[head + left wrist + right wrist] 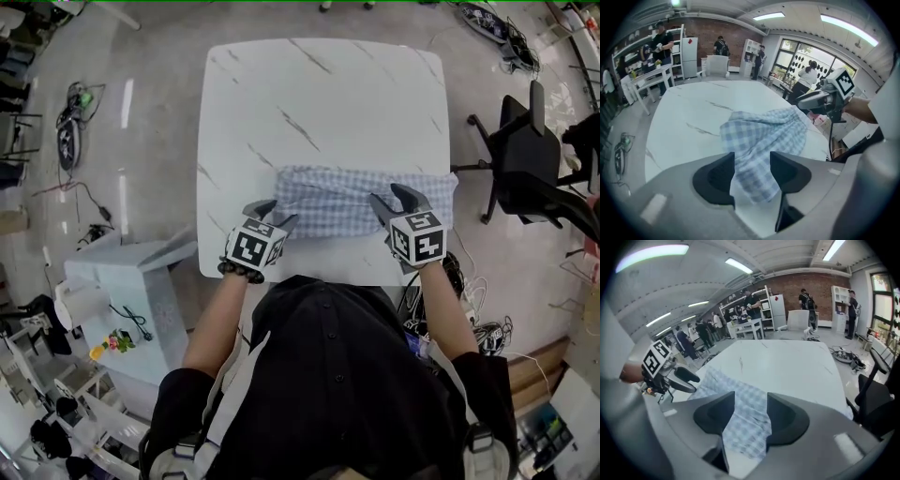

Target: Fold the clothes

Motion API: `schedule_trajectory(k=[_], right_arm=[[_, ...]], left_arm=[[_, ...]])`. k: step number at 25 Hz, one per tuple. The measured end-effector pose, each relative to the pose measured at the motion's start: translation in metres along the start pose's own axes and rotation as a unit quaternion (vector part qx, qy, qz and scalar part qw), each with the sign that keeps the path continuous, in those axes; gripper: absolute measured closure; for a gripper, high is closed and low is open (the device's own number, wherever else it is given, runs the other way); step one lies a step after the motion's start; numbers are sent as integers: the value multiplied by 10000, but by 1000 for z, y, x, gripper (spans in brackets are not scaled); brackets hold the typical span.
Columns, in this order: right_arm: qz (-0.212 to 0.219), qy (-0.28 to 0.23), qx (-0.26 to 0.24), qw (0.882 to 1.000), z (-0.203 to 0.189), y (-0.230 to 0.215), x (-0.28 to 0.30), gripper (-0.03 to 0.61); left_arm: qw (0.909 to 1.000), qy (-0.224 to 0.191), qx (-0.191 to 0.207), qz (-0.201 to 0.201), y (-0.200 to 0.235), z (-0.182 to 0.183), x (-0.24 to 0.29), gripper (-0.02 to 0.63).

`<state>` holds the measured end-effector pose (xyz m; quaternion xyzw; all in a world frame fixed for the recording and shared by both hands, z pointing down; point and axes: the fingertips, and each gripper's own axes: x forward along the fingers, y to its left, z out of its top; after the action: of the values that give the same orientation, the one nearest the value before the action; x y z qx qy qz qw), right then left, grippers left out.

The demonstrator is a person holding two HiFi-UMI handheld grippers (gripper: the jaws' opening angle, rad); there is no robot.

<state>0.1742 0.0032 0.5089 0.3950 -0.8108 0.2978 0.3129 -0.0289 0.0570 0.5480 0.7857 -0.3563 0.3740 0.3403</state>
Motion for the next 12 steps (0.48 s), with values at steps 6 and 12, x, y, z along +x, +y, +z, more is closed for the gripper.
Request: schedule_trajectory(k=[6, 12], right_arm=[[840, 351, -898, 9918, 0, 78, 44, 391], [1706, 369, -1698, 9699, 28, 161, 73, 462]], left_arm=[[9941, 74, -1076, 72, 33, -26, 1, 367], [9922, 162, -1222, -170, 23, -42, 9, 367]])
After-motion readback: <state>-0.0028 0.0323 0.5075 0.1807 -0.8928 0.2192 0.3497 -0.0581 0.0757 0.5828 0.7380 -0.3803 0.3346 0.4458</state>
